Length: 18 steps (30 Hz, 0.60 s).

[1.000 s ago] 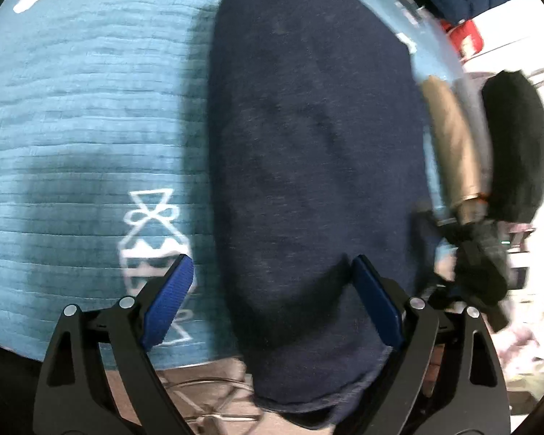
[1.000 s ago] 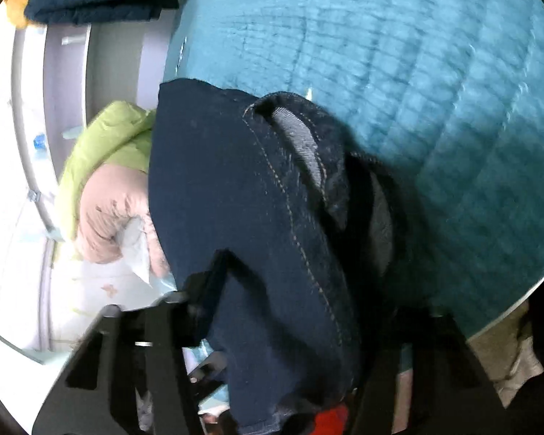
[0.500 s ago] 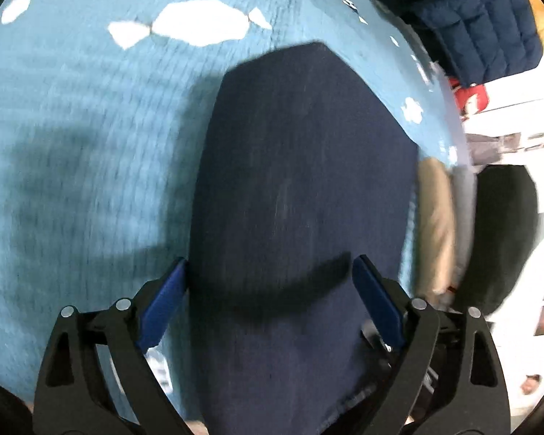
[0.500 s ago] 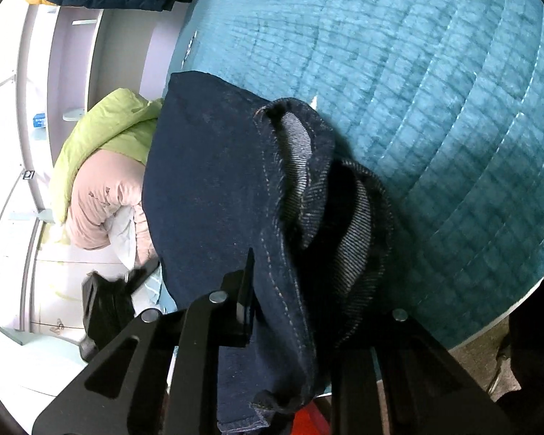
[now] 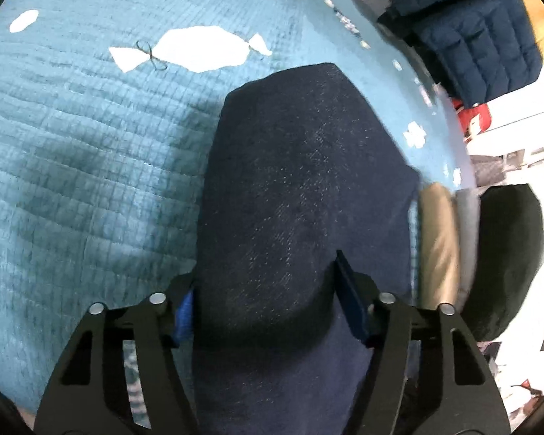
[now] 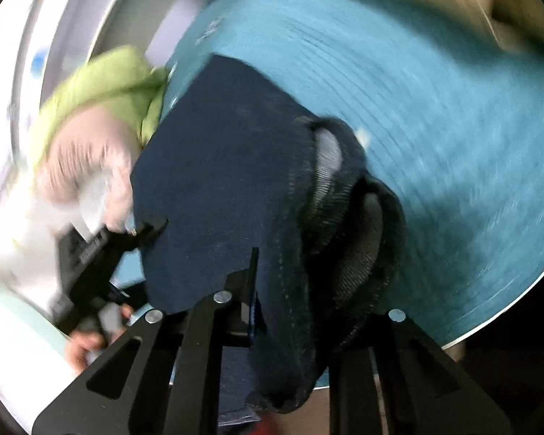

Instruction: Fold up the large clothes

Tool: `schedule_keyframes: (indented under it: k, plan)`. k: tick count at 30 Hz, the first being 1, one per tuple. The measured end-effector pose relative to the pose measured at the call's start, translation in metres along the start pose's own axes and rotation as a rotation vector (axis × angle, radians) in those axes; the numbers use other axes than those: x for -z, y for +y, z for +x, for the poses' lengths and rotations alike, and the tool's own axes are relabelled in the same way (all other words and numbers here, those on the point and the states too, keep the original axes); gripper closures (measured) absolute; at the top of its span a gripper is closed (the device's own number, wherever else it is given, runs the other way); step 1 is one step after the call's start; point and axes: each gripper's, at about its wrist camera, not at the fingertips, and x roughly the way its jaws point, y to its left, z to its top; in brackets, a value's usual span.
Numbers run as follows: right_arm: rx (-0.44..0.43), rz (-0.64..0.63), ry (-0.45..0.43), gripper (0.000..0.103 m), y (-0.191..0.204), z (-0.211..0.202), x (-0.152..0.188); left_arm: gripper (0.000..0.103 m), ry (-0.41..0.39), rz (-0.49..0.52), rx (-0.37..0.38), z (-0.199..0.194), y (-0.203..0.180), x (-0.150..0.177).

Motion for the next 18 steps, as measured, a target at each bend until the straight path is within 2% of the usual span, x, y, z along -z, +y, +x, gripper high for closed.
schedule_keyframes:
  k: [3,7,10,13,18]
  plan:
    - [0.034,-0.116,-0.036,0.09,0.032,-0.02,-0.008,0.044,-0.001,-0.043,0.08,-0.025,0.008,0.011]
    - [0.014,-0.216,-0.056,0.09,0.062,-0.046,-0.017,0.044,-0.03,-0.101,0.159,-0.046,0.005,0.025]
    - [0.019,-0.311,-0.086,0.091,0.087,-0.072,-0.023,0.045,-0.074,-0.06,0.214,-0.066,-0.029,0.03]
    - [-0.021,-0.363,-0.143,0.091,0.1,-0.113,-0.037,0.045,-0.119,0.0,0.272,-0.095,-0.06,0.033]
    - [-0.047,-0.433,-0.294,0.09,0.112,-0.208,-0.075,0.045,-0.172,0.173,0.384,-0.132,-0.173,0.026]
